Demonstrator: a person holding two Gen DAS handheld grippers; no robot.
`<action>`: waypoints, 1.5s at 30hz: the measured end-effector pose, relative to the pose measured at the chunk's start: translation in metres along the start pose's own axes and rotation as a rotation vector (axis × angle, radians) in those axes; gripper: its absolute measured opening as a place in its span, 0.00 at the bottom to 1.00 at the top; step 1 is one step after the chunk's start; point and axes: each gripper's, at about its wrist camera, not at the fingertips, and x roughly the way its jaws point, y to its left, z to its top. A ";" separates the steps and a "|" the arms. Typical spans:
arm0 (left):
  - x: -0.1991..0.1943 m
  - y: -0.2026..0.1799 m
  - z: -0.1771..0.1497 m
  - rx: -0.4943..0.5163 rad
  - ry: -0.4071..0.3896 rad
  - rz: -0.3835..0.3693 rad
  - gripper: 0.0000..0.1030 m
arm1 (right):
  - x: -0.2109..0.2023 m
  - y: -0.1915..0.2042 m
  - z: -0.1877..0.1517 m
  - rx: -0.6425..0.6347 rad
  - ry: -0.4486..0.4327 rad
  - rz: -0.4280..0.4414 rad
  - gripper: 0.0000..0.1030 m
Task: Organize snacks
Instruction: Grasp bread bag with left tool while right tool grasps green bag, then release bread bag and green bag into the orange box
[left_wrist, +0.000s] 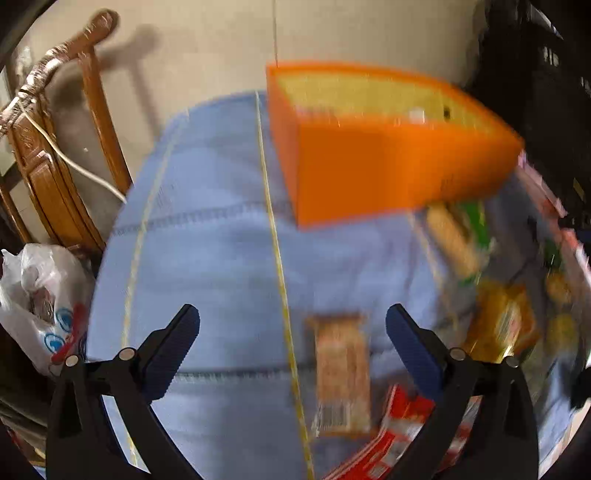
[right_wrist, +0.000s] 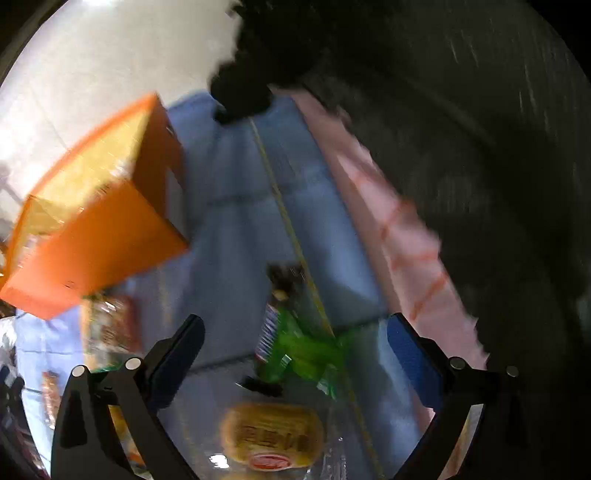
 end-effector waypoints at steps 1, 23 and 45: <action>0.005 -0.002 -0.007 0.014 0.006 0.009 0.96 | 0.007 -0.002 -0.003 0.004 0.013 -0.008 0.97; -0.004 -0.022 0.023 0.002 -0.051 -0.077 0.34 | -0.050 0.006 -0.002 0.086 -0.164 0.180 0.39; -0.044 -0.011 0.227 -0.096 -0.199 0.059 0.96 | -0.140 0.156 0.168 -0.234 -0.382 0.324 0.97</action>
